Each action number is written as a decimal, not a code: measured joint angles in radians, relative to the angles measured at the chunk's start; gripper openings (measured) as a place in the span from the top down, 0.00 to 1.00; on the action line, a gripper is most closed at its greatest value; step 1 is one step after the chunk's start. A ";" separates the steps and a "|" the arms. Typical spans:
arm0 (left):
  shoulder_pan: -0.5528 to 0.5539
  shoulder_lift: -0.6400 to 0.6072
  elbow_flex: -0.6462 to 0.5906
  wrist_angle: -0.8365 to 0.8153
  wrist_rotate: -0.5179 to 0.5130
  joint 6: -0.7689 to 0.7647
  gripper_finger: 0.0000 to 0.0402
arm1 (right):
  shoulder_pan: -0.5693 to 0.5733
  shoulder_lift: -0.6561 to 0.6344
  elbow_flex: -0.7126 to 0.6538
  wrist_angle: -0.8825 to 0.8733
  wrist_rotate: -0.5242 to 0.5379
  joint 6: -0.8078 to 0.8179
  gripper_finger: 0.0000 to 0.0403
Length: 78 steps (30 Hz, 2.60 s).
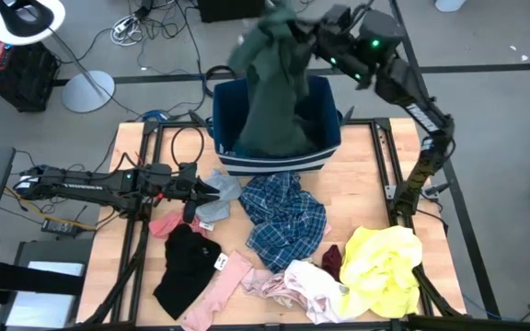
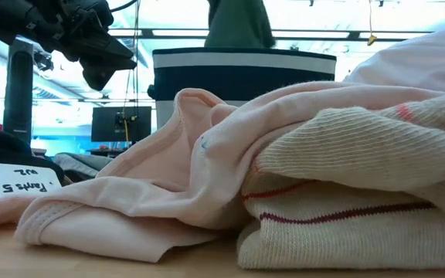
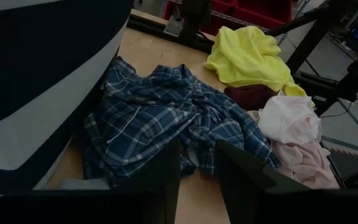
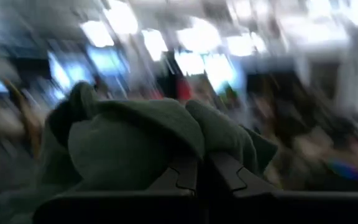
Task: Sort clothes
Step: Put the green shirt into the blue laundry bin, then put the blue checkered shirt into the blue laundry bin
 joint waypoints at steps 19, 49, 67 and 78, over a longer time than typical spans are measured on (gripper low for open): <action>0.000 0.000 0.000 0.006 0.000 0.013 0.74 | -0.018 0.222 -0.191 -0.624 -0.039 0.234 0.98; 0.000 0.000 0.000 0.004 0.000 0.015 0.74 | -0.091 0.323 -0.188 -0.664 -0.229 0.292 0.52; 0.000 0.000 0.000 0.004 0.000 0.011 0.74 | 0.287 -0.160 -0.291 -0.663 0.145 0.230 0.52; 0.000 0.000 0.000 0.004 0.000 -0.007 0.74 | 0.590 -0.381 -0.748 -0.575 0.341 0.477 0.52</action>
